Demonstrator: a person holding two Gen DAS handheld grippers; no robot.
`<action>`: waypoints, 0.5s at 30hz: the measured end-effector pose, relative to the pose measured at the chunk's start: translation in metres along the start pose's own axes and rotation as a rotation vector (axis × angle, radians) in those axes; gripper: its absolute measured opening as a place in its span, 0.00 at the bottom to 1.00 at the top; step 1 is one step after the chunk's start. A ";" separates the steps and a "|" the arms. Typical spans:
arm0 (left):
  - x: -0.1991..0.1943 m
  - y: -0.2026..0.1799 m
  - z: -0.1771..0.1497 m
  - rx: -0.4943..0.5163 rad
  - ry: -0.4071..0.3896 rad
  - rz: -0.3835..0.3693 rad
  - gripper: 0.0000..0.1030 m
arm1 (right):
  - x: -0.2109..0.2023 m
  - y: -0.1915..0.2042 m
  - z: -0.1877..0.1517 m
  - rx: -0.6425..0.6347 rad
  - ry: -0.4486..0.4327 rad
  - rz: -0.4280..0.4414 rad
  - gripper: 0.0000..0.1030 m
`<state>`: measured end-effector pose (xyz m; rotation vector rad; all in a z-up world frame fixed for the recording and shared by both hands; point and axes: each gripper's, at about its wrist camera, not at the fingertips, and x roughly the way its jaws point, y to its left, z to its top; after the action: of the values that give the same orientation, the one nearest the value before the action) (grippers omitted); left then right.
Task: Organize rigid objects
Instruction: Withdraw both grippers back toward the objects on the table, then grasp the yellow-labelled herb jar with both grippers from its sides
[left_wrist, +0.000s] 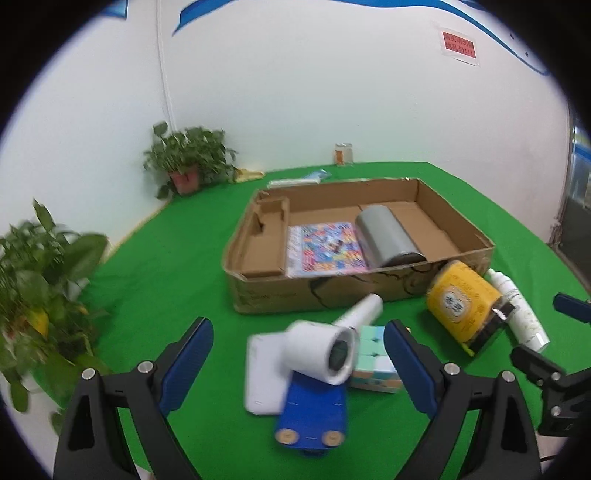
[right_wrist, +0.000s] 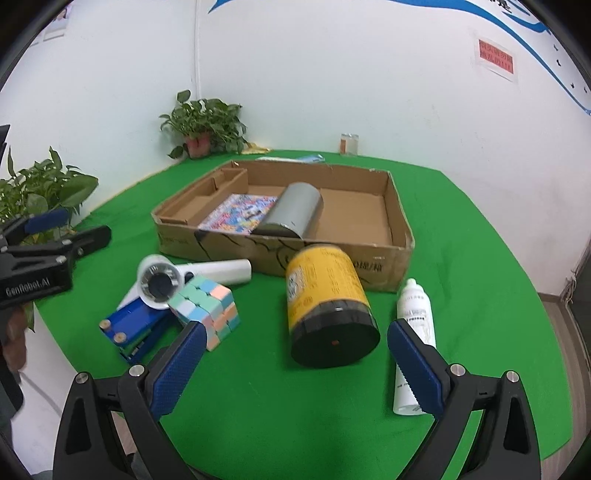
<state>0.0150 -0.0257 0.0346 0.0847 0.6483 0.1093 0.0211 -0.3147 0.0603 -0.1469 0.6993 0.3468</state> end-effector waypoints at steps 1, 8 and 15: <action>0.005 -0.003 -0.003 -0.015 0.014 -0.025 0.91 | 0.003 -0.002 -0.001 -0.002 0.004 -0.001 0.96; 0.028 -0.021 -0.015 -0.017 0.089 -0.109 0.91 | 0.037 -0.043 0.001 0.088 0.081 0.015 0.91; 0.041 -0.023 -0.014 -0.057 0.138 -0.214 0.91 | 0.094 -0.059 0.004 0.163 0.235 0.087 0.77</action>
<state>0.0406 -0.0425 -0.0039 -0.0473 0.7876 -0.0734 0.1116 -0.3445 0.0036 -0.0018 0.9647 0.3577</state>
